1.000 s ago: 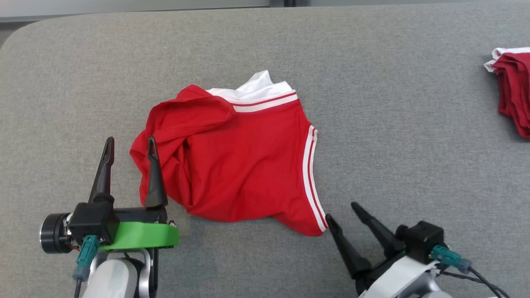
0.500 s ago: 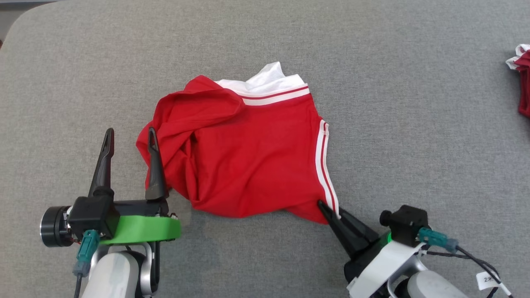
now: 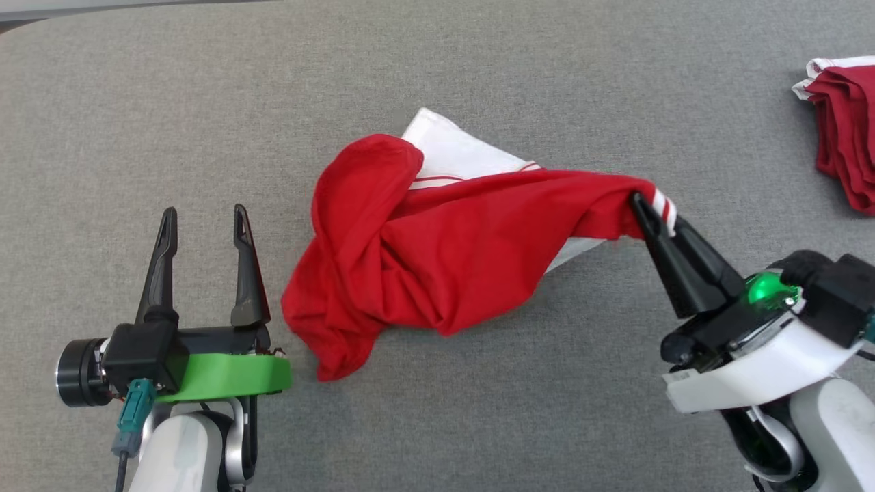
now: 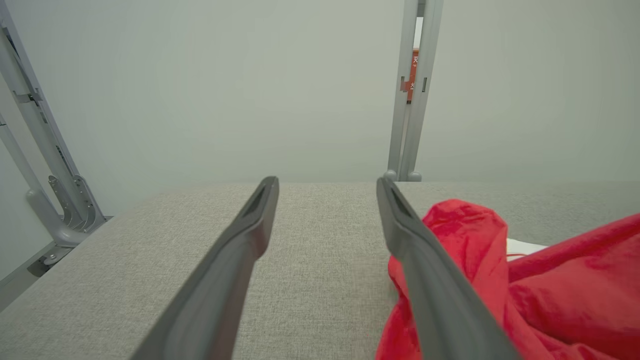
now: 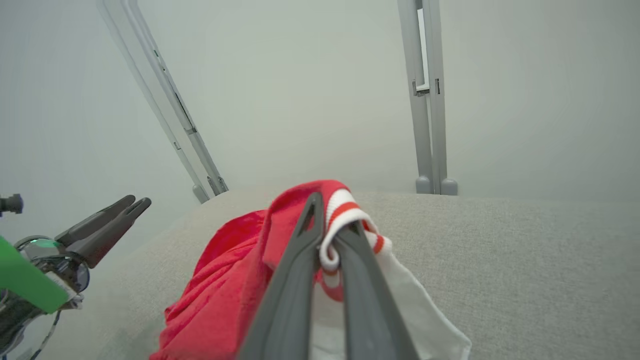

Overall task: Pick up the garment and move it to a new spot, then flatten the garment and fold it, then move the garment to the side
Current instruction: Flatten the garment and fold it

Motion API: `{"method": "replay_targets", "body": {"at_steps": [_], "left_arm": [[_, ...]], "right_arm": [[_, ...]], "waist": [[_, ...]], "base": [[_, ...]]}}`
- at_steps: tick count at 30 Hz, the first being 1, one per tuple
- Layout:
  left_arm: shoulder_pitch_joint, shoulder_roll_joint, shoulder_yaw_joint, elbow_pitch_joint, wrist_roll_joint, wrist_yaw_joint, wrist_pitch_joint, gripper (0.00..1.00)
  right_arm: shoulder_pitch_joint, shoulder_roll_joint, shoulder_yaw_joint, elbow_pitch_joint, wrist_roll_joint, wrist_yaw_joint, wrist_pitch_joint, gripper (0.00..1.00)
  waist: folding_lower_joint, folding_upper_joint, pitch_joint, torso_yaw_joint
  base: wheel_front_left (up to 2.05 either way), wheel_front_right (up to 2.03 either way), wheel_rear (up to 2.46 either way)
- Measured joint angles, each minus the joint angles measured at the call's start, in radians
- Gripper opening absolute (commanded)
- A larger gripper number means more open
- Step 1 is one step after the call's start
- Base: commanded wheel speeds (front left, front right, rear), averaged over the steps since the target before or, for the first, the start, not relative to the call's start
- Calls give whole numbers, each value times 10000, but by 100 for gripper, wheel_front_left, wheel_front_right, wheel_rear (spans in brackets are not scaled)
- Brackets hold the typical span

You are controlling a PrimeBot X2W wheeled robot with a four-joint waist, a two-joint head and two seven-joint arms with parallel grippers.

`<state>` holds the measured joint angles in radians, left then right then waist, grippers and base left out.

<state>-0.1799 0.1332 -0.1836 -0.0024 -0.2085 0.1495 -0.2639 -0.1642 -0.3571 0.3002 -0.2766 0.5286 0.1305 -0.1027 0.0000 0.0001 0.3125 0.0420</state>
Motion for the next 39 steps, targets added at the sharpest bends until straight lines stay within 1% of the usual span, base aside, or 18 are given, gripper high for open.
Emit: {"method": "replay_targets", "body": {"at_steps": [5, 9, 12, 18, 23, 26, 33, 39], "left_arm": [[1, -119, 61, -42, 100, -73, 0, 100], [-6, -217, 69, -61, 161, -119, 0, 100], [-79, -265, 67, -44, 174, -196, 0, 100], [-298, -372, 13, -12, 282, -353, 0, 100], [-544, -476, -82, 15, 372, -443, 0, 100], [-696, -531, -127, 40, 428, -499, 0, 100], [-974, -635, -328, 198, 483, -617, 0, 100], [-1078, -715, -449, 299, 512, -704, 0, 100]], "right_arm": [[251, 150, -1022, -1208, -90, 0, 589, 0], [421, 255, -1590, -1306, -75, 2, 934, 0], [486, 301, -1894, -1058, 36, 0, 1026, 0], [408, 265, -2180, -299, 265, 0, 1009, 0], [44, 201, -2197, 247, 424, 2, 903, 0], [-360, 159, -2159, 811, 631, 0, 798, 0], [-1818, 121, -1555, 2869, 1051, 0, 286, 0], [-2708, 77, -1011, 4544, 1340, 0, -468, 0]], "waist": [[0, 0, 31, -100], [0, 0, 121, -92], [0, 0, 218, -44], [0, 0, 552, 80], [0, 0, 921, 207], [0, 0, 1133, 299], [0, 0, 1396, 556], [0, 0, 1453, 722]], "base": [[0, 0, 0], [0, 0, 0], [0, 0, 0], [0, 0, 0], [0, 0, 0], [0, 0, 0], [0, 0, 0], [0, 0, 0]]}}
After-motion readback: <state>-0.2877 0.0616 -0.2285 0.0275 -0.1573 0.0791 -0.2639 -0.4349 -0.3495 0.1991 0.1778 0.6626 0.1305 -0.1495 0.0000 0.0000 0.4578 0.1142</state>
